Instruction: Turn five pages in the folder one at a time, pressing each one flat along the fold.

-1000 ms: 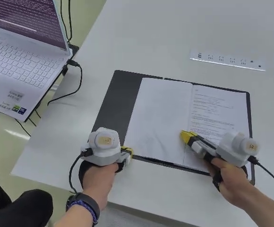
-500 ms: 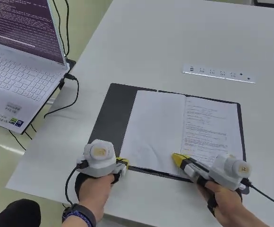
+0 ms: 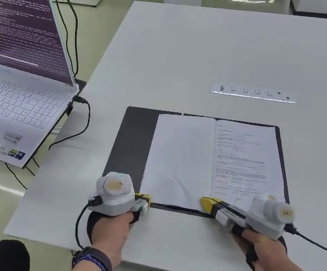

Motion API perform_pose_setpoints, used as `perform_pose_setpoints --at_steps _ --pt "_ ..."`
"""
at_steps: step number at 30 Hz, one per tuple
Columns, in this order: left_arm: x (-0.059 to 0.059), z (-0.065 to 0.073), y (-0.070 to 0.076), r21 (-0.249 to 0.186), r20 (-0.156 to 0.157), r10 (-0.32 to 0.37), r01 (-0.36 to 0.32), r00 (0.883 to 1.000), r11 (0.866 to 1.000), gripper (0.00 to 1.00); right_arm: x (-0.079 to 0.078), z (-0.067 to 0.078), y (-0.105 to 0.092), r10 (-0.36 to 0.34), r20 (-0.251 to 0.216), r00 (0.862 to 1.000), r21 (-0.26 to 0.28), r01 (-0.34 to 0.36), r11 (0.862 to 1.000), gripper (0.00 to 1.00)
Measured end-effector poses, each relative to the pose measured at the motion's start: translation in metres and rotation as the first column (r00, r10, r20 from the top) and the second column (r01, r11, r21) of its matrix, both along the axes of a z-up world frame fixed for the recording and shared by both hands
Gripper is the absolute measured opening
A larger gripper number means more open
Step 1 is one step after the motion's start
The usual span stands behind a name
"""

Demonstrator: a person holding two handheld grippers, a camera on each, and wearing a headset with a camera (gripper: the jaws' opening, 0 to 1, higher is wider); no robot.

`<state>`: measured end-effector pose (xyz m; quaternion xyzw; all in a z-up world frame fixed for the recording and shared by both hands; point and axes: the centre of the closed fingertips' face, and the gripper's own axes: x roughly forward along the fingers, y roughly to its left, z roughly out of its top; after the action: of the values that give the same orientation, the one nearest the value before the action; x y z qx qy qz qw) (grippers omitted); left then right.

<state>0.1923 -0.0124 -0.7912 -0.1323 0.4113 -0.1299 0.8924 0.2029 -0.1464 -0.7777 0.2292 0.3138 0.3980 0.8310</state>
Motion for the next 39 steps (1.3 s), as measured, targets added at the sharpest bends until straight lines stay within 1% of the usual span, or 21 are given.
perform_pose_setpoints --at_steps 5,9,11,12,15,17,19,21,22,24,26,28,29,30,31,32,33,35,36,37,39 --pt "0.000 0.000 0.000 -0.009 0.000 0.008 -0.008 1.000 1.000 0.00 -0.003 -0.002 0.000 0.000 -0.012 1.000 -0.006 0.000 1.000 0.00" --pt "0.000 0.000 0.001 -0.014 0.000 0.008 -0.008 1.000 1.000 0.00 -0.002 -0.002 0.000 -0.010 -0.027 1.000 -0.006 0.010 1.000 0.00" --pt "0.000 0.000 0.000 -0.012 0.007 -0.005 0.005 1.000 1.000 0.00 -0.002 -0.001 -0.001 -0.029 -0.049 0.998 0.000 0.029 1.000 0.00" --pt "0.000 0.000 0.000 -0.017 0.009 -0.003 0.004 1.000 1.000 0.00 -0.001 0.000 -0.002 -0.049 -0.061 0.997 0.009 0.050 0.999 0.00" --pt "0.000 0.000 -0.001 -0.030 0.010 0.010 -0.009 1.000 1.000 0.00 -0.002 0.002 -0.006 -0.098 -0.077 0.992 0.016 0.100 0.995 0.00" --pt "0.000 0.000 -0.001 -0.024 0.010 0.004 -0.004 1.000 1.000 0.00 -0.004 0.005 -0.008 -0.111 -0.074 0.991 0.018 0.113 0.993 0.01" --pt "0.000 0.001 -0.003 -0.016 0.008 -0.008 0.008 1.000 1.000 0.00 -0.005 0.006 -0.010 -0.117 -0.073 0.990 0.007 0.118 0.993 0.04" --pt "-0.001 0.003 -0.006 -0.012 0.008 -0.035 0.035 0.999 0.999 0.01 -0.008 0.008 -0.014 -0.121 -0.069 0.990 -0.016 0.120 0.993 0.09" --pt "-0.001 0.005 -0.009 -0.014 0.013 -0.049 0.049 0.999 0.999 0.03 -0.008 0.009 -0.015 -0.121 -0.066 0.990 -0.018 0.120 0.993 0.11" --pt "-0.003 0.011 -0.016 -0.031 0.031 -0.085 0.086 0.996 0.996 0.10 -0.006 0.015 -0.022 -0.138 -0.044 0.990 -0.028 0.136 0.990 0.13" --pt "-0.005 0.016 -0.020 -0.028 0.046 -0.106 0.107 0.993 0.994 0.14 -0.006 0.019 -0.026 -0.145 -0.033 0.989 -0.033 0.144 0.989 0.15" --pt "-0.005 0.021 -0.022 -0.024 0.059 -0.128 0.130 0.990 0.991 0.17 -0.006 0.023 -0.031 -0.150 -0.013 0.989 -0.053 0.149 0.987 0.17" --pt "-0.005 0.023 -0.022 -0.026 0.063 -0.134 0.136 0.989 0.990 0.19 -0.006 0.026 -0.035 -0.158 -0.004 0.988 -0.052 0.157 0.986 0.19" --pt "-0.006 0.027 -0.024 -0.028 0.069 -0.145 0.147 0.987 0.989 0.20 -0.006 0.029 -0.037 -0.163 0.001 0.987 -0.052 0.163 0.985 0.20" --pt "-0.007 0.031 -0.025 -0.030 0.073 -0.153 0.155 0.986 0.987 0.22 -0.006 0.031 -0.041 -0.168 0.015 0.986 -0.062 0.168 0.984 0.21" --pt "-0.007 0.034 -0.026 -0.026 0.085 -0.164 0.167 0.983 0.986 0.24 -0.007 0.032 -0.044 -0.167 0.020 0.986 -0.068 0.168 0.983 0.23" --pt "-0.007 0.038 -0.027 -0.010 0.100 -0.178 0.180 0.979 0.984 0.25 -0.007 0.033 -0.048 -0.168 0.028 0.985 -0.077 0.169 0.983 0.24" --pt "-0.008 0.046 -0.029 0.002 0.118 -0.201 0.202 0.973 0.979 0.27 -0.009 0.036 -0.057 -0.169 0.038 0.985 -0.088 0.172 0.981 0.26" --pt "-0.008 0.047 -0.030 0.004 0.122 -0.205 0.206 0.971 0.979 0.28 -0.009 0.036 -0.061 -0.175 0.039 0.984 -0.094 0.178 0.980 0.27" --pt "-0.008 0.051 -0.031 0.012 0.131 -0.218 0.219 0.967 0.976 0.29 -0.010 0.036 -0.065 -0.180 0.043 0.983 -0.103 0.184 0.978 0.28" --pt "-0.009 0.054 -0.032 0.025 0.138 -0.240 0.239 0.961 0.971 0.31 -0.012 0.038 -0.074 -0.185 0.056 0.981 -0.127 0.191 0.973 0.32"
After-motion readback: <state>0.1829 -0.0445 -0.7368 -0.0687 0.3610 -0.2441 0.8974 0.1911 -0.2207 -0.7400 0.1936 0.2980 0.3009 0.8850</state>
